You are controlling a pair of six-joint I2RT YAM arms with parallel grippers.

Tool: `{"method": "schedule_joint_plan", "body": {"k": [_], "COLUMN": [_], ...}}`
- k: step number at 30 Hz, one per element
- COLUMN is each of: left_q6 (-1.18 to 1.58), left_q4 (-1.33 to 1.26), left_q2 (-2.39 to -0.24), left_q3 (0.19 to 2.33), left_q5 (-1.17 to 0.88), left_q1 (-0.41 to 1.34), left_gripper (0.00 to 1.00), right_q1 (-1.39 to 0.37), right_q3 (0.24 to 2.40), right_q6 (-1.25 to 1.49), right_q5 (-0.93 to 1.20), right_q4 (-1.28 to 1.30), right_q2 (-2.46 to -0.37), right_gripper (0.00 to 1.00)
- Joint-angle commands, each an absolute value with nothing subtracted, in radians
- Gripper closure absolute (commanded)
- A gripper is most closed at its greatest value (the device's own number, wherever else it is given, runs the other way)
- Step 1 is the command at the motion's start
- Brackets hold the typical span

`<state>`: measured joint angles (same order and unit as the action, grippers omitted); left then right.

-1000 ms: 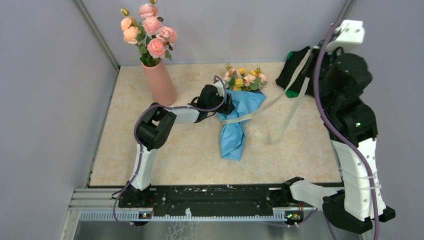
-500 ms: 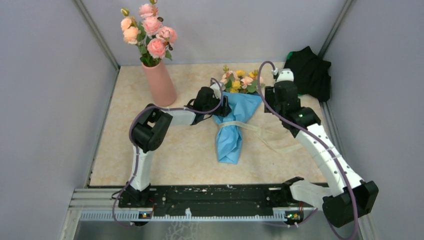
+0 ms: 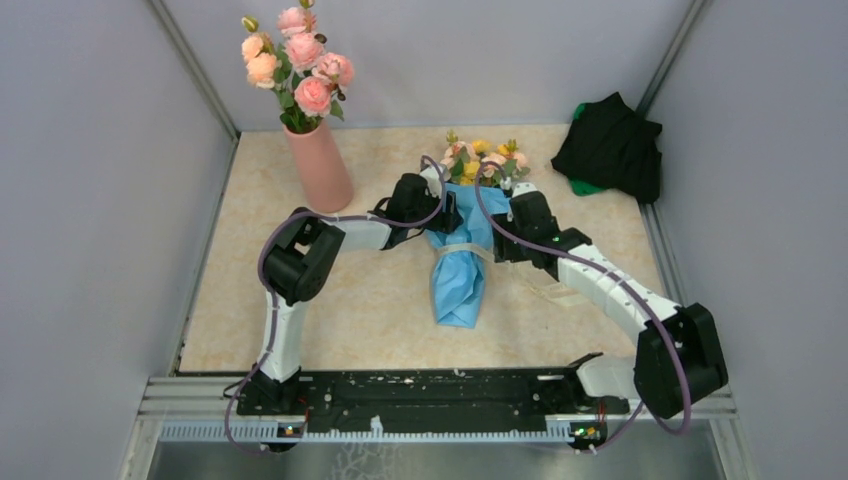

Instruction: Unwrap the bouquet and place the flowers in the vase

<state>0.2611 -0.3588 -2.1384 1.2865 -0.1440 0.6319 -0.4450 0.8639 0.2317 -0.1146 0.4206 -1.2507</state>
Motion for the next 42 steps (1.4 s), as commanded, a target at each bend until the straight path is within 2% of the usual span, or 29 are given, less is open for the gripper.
{"method": "schedule_joint_plan", "body": {"k": [1,14,26,42], "left_q6": [0.248,0.246,0.230,0.225], "left_q4": [-0.263,-0.258,-0.249,-0.257], "left_q2": [-2.161,-2.167,-2.158,-2.153], "left_q3": [1.286,1.285,1.268,1.250], "left_q5": [-0.151,-0.149,-0.137,-0.147], "left_q1": [0.627,0.628,0.627,0.627], "left_gripper": [0.30,0.30,0.30,0.30], "right_q1": [-0.465,-0.503,-0.503,-0.477], "right_q3": [0.844,0.812,0.916,0.996], "right_q6": [0.257,0.277,0.255,0.215], "right_q5": [-0.082,-0.111,-0.194,-0.271], "right_q4": [0.308,0.209,0.203,0.199], "right_q2": [-1.286,-1.452,-1.594,-1.652], "right_gripper": [0.45,0.44,0.45,0.49]}}
